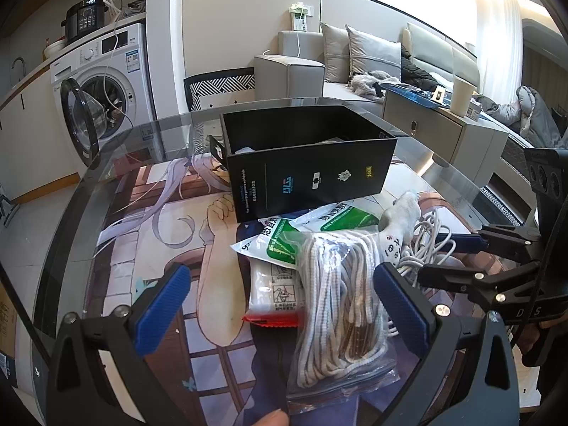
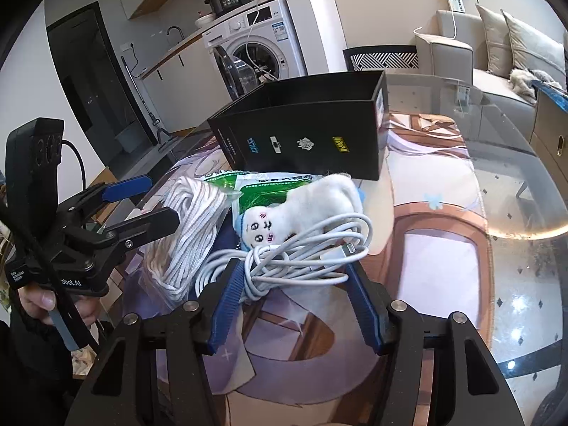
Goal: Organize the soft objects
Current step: 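Grasp the coiled white cable with the right tool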
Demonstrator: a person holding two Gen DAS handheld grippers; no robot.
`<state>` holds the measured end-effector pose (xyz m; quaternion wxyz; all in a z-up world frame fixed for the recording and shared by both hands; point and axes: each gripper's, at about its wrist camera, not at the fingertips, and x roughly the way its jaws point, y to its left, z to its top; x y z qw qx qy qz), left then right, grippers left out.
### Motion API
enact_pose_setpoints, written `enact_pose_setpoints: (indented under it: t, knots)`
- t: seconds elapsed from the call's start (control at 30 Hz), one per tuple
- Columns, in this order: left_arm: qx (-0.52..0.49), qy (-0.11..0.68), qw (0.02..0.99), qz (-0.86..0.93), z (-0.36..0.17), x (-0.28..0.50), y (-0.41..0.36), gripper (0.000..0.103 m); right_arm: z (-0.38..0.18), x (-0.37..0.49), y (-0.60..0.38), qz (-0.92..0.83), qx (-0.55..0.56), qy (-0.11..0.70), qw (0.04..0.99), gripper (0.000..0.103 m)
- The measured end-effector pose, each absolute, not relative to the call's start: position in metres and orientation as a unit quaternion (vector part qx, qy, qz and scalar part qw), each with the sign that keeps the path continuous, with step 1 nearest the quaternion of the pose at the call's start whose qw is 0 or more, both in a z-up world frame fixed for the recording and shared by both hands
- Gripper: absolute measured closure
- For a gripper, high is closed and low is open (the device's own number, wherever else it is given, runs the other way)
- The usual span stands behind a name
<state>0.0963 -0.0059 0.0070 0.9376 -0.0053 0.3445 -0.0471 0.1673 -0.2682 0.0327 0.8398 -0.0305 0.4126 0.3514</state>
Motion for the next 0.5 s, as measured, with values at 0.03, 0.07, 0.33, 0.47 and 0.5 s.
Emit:
enact_pose_setpoints:
  t: [0.03, 0.07, 0.33, 0.47, 0.5]
  knots:
    - [-0.005, 0.345, 0.937, -0.05, 0.007, 0.096, -0.007, 0.0, 0.033, 0.167, -0.27, 0.35, -0.032, 0.412, 0.841, 0.044]
    - [-0.005, 0.346, 0.937, -0.051, 0.007, 0.096, -0.007, 0.0, 0.034, 0.167, -0.271, 0.347, -0.034, 0.412, 0.842, 0.044]
    - [0.002, 0.35, 0.935, -0.061, 0.006, 0.096, -0.014, 0.0, 0.035, 0.164, -0.294, 0.345, -0.032, 0.417, 0.84, 0.044]
    - [0.006, 0.35, 0.934, -0.063, 0.005, 0.096, -0.018, 0.0, 0.035, 0.162, -0.294, 0.344, -0.039, 0.413, 0.842, 0.04]
    - [0.007, 0.351, 0.934, -0.063, 0.005, 0.097, -0.019, 0.0, 0.034, 0.162, -0.293, 0.341, -0.041, 0.411, 0.845, 0.035]
